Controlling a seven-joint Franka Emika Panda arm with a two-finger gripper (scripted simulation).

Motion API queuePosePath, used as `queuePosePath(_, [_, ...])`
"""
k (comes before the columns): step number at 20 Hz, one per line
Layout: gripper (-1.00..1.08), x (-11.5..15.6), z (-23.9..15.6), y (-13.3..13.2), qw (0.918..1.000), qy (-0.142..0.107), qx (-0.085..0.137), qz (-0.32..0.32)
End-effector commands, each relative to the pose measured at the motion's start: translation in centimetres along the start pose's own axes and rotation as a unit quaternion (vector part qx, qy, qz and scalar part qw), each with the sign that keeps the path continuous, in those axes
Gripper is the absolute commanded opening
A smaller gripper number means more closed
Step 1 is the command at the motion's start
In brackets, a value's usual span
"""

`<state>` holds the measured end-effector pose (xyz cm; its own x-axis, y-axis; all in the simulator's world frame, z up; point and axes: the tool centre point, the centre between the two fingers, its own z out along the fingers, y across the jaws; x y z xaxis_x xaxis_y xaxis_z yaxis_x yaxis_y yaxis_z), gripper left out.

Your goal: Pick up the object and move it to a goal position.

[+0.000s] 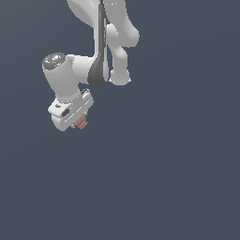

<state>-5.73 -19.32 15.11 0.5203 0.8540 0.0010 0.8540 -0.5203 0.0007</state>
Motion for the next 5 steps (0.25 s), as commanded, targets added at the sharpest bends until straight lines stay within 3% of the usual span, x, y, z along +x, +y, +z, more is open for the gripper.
queuePosePath(1, [-1.00,-0.72,-0.39,0.36,1.0000,0.000,0.000,-0.001])
queuePosePath(5, [-1.00,-1.01,-0.53,0.62,1.0000,0.000,0.000,-0.001])
